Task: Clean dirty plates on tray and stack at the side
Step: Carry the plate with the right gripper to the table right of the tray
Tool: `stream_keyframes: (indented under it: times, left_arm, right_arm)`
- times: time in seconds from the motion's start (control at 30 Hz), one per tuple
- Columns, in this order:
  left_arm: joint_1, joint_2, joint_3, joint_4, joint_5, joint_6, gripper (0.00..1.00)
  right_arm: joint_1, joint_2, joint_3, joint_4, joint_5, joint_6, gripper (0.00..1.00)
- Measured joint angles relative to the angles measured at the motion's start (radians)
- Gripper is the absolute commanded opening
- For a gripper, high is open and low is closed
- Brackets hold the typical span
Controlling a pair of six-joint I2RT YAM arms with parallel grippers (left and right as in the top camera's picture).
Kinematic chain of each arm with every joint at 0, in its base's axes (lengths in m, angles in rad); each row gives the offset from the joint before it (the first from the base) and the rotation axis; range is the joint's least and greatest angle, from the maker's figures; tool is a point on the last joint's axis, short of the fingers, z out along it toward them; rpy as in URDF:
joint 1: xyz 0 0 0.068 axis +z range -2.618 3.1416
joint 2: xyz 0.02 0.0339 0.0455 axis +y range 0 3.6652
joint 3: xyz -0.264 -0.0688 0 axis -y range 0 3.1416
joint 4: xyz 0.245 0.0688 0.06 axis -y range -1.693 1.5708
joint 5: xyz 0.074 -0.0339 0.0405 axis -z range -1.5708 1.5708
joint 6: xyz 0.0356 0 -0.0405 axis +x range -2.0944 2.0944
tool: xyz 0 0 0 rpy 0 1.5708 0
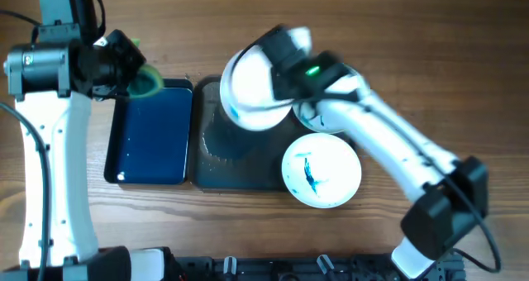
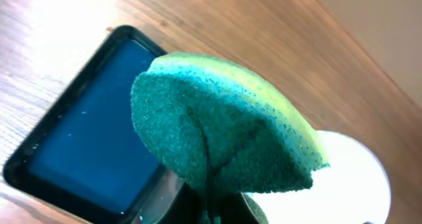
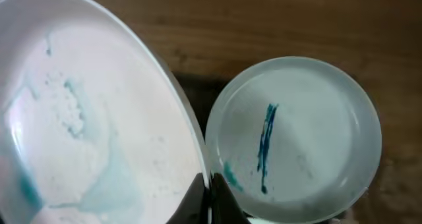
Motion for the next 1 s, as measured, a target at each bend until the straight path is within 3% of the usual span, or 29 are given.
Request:
stream_keyframes:
  times: [0.13, 0.2, 0.3, 0.33, 0.4, 0.47, 0.63, 0.73, 0.77, 0.83, 1.0]
  left_arm:
    - [-0.108, 0.011, 0.000, 0.027, 0.007, 0.000, 0.04]
    - [-0.164, 0.053, 0.000, 0.069, 0.009, 0.000, 0.04]
    - [-0.228, 0.155, 0.000, 0.127, 0.011, 0.000, 0.04]
    - [-0.243, 0.197, 0.000, 0.152, 0.011, 0.000, 0.04]
    - [-0.259, 0.274, 0.000, 0.175, 0.012, 0.000, 0.04]
    - [-0.259, 0.330, 0.000, 0.217, 0.011, 0.000, 0.04]
    - [-0.259, 0.380, 0.000, 0.269, 0.012, 0.000, 0.04]
    - [-0.259, 0.384, 0.000, 0.276, 0.011, 0.000, 0.04]
    - [-0.259, 0.384, 0.000, 0.279, 0.012, 0.000, 0.04]
    - [-0.259, 0.384, 0.000, 0.282, 0.011, 0.000, 0.04]
    - [-0.259, 0.384, 0.000, 0.297, 0.012, -0.001, 0.04]
  right_arm:
    - [-0.349, -0.051, 0.001, -0.076, -0.389, -0.041, 0.04]
    - [-0.489, -0.051, 0.001, -0.161, -0.477, -0.079, 0.04]
    - [-0.732, -0.053, 0.001, -0.280, -0.514, -0.145, 0.04]
    - [-0.875, -0.063, -0.005, -0.315, -0.509, -0.169, 0.04]
    - [-0.975, -0.085, -0.033, -0.295, -0.504, -0.186, 0.04]
    - [-1.101, -0.143, -0.177, -0.224, -0.489, -0.197, 0.04]
    - [-1.133, -0.148, -0.502, 0.073, -0.399, -0.161, 0.04]
    - [-1.091, -0.148, -0.609, 0.137, -0.377, -0.126, 0.05]
    - [-1.081, -0.148, -0.627, 0.140, -0.370, -0.117, 0.09]
    - [-1.065, -0.148, -0.650, 0.149, -0.355, -0.107, 0.31]
    - [-1.042, -0.145, -0.615, 0.040, -0.352, -0.074, 0.43]
